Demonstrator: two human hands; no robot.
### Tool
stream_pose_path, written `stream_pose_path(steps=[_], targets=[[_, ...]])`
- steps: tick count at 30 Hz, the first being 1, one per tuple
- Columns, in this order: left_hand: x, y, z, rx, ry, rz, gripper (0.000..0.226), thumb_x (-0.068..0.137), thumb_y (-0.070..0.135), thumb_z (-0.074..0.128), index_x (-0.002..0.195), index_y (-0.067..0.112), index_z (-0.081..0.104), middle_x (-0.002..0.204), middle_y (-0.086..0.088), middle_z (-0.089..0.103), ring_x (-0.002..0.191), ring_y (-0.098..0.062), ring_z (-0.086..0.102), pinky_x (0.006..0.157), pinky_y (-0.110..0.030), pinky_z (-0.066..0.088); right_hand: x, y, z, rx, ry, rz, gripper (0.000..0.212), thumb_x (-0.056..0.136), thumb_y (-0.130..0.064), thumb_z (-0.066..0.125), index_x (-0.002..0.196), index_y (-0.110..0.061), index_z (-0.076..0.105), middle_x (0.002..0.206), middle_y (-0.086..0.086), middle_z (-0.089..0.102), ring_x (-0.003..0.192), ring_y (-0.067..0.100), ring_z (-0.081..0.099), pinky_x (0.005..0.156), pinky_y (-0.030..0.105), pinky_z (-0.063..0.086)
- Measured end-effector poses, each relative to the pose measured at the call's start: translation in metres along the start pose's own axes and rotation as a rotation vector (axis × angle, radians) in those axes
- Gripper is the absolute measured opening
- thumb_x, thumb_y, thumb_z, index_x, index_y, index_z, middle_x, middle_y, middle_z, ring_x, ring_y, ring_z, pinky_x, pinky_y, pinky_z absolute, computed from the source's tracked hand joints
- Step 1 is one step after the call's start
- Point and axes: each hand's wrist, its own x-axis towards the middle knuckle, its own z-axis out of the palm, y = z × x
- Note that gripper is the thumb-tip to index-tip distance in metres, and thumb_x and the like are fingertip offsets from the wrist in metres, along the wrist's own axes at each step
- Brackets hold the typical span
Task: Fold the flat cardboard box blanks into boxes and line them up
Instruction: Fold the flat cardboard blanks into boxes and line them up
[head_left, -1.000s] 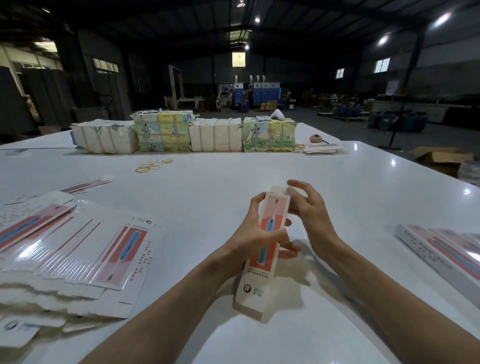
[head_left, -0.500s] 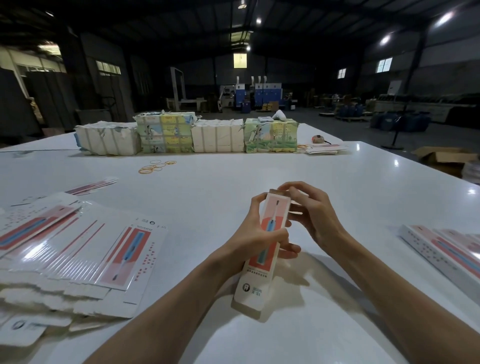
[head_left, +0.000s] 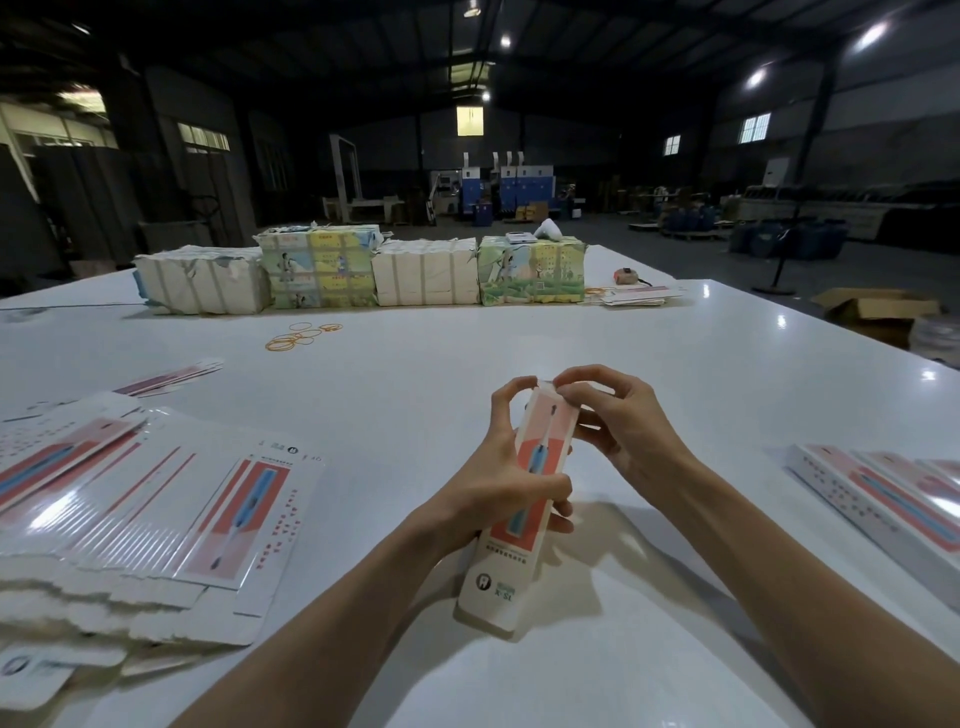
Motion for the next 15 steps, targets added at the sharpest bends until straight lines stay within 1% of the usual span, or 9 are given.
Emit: stream_pose_path(steps=[5, 9, 13, 15], targets=[[0.0002, -0.0008, 0.0007, 0.004, 0.011, -0.001, 0.110, 0.080, 0.021, 0.087, 0.145, 0.067, 0.012, 0.122, -0.004, 0.053, 0.081, -0.028, 0.079, 0.066, -0.031, 0.064, 0.0001, -0.0033, -0.0023, -0.049, -0.050, -0.032, 0.015, 0.101, -0.005, 0.064, 0.100, -0.006, 0.079, 0.101, 0.013, 0.077, 0.099, 0.032, 0.076, 0.074, 0.038, 0.063], [0.0007, 0.0006, 0.0010, -0.014, 0.009, -0.003, 0.105, 0.080, 0.018, 0.086, 0.143, 0.068, 0.017, 0.124, -0.003, 0.053, 0.082, -0.026, 0.079, 0.067, -0.030, 0.064, 0.0008, -0.0034, -0.0038, -0.073, -0.067, -0.052, 0.020, 0.101, -0.005, 0.062, 0.097, -0.011, 0.081, 0.100, 0.014, 0.077, 0.099, 0.032, 0.076, 0.074, 0.037, 0.063], [0.0019, 0.0000, 0.0005, -0.051, 0.021, -0.047, 0.101, 0.081, 0.012, 0.085, 0.139, 0.065, 0.021, 0.122, -0.007, 0.055, 0.080, -0.028, 0.079, 0.066, -0.032, 0.064, 0.0004, -0.0012, -0.0031, -0.044, -0.080, -0.045, 0.020, 0.102, -0.002, 0.058, 0.102, -0.004, 0.078, 0.101, 0.015, 0.076, 0.103, 0.034, 0.075, 0.076, 0.038, 0.062], [0.0028, -0.0005, 0.0007, -0.056, 0.026, -0.053, 0.099, 0.080, 0.013, 0.085, 0.137, 0.065, 0.023, 0.122, -0.007, 0.056, 0.081, -0.029, 0.079, 0.066, -0.032, 0.064, 0.0004, 0.0004, -0.0024, -0.035, -0.083, -0.041, 0.020, 0.102, -0.002, 0.057, 0.104, -0.001, 0.076, 0.101, 0.014, 0.076, 0.105, 0.037, 0.073, 0.079, 0.039, 0.062]])
